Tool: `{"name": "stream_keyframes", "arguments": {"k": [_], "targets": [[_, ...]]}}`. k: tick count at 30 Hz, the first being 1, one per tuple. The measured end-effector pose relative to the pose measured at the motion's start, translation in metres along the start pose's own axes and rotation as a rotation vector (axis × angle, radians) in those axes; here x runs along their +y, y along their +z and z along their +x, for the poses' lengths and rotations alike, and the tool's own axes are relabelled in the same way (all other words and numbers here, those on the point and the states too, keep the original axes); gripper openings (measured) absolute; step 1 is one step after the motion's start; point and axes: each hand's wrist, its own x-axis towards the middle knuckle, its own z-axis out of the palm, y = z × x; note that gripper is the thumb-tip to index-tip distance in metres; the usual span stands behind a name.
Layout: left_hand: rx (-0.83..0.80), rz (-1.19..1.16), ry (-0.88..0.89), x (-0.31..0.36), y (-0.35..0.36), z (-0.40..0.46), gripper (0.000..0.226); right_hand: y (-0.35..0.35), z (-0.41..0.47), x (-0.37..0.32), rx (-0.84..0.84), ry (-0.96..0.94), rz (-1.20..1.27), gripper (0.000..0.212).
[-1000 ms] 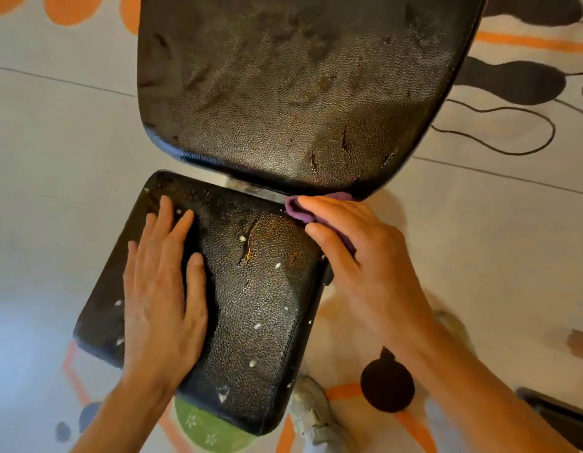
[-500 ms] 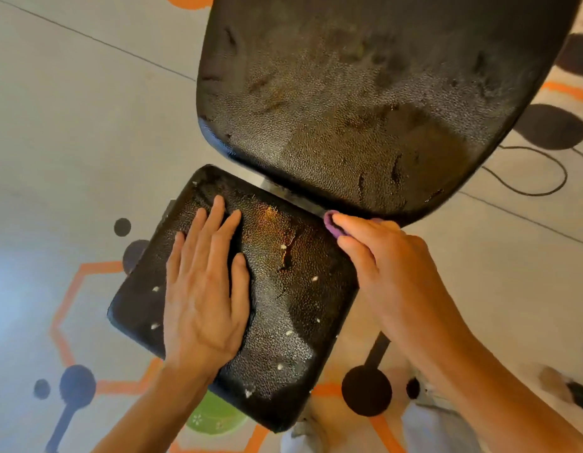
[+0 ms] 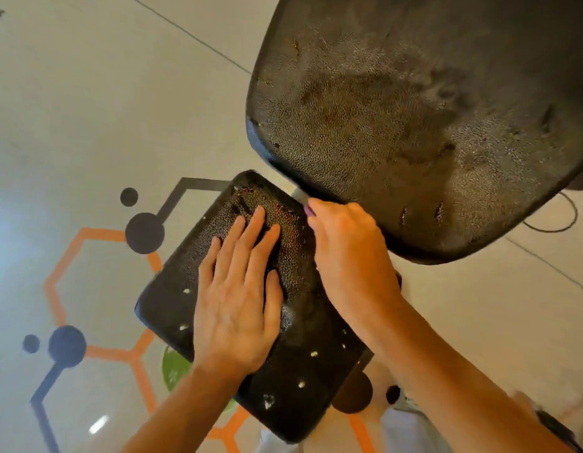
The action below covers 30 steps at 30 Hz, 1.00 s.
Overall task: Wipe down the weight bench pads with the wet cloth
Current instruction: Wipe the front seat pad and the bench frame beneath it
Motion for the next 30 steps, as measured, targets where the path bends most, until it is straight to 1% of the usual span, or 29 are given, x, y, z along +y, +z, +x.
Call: {"name": "stream_keyframes", "arguments": {"k": [1,3,7,9,10,13,15,17,19,21,23,25,28,30], "targets": [[-0.001,-0.004,0.003,-0.001,0.000,0.000,0.051,0.007,0.009,-0.010,-0.019,-0.029,-0.010,0.026],[-0.005,-0.008,0.006,-0.002,0.001,0.000,0.051,0.005,0.008,-0.006,-0.095,-0.083,0.003,0.028],[0.002,-0.004,0.014,-0.003,0.002,-0.001,0.050,-0.027,-0.028,0.028,-0.153,0.043,0.021,0.035],[0.008,-0.001,0.021,-0.003,0.002,-0.001,0.050,-0.017,-0.013,0.017,-0.121,0.042,0.001,0.033],[0.006,-0.001,0.024,-0.003,0.002,-0.001,0.051,-0.005,0.002,0.004,-0.092,0.013,-0.019,0.030],[-0.002,0.000,0.032,-0.004,0.002,-0.001,0.052,0.019,0.035,-0.030,-0.088,-0.093,-0.031,0.028],[-0.010,0.006,0.033,-0.005,0.004,-0.001,0.052,0.015,0.029,-0.017,-0.106,-0.132,0.039,0.030],[-0.006,0.000,0.031,-0.006,0.004,-0.002,0.052,-0.006,0.000,0.010,-0.104,-0.088,0.088,0.032],[0.003,0.002,0.030,-0.006,0.004,-0.002,0.051,-0.019,-0.019,0.024,-0.093,-0.035,0.072,0.032],[-0.002,0.013,0.028,-0.005,0.004,-0.002,0.052,-0.007,-0.003,0.017,-0.077,-0.059,0.049,0.030],[-0.012,-0.003,0.015,-0.004,0.003,-0.002,0.053,0.015,0.029,-0.015,-0.059,-0.125,0.031,0.028],[-0.012,-0.018,0.000,-0.004,0.002,-0.001,0.055,0.027,0.051,-0.042,-0.046,-0.205,0.085,0.026],[-0.007,-0.022,-0.003,-0.003,0.002,-0.002,0.055,0.016,0.036,-0.023,-0.078,-0.267,0.116,0.030],[-0.001,-0.028,-0.001,-0.003,0.002,-0.002,0.052,-0.002,0.006,0.001,-0.060,-0.224,0.091,0.034]]}}
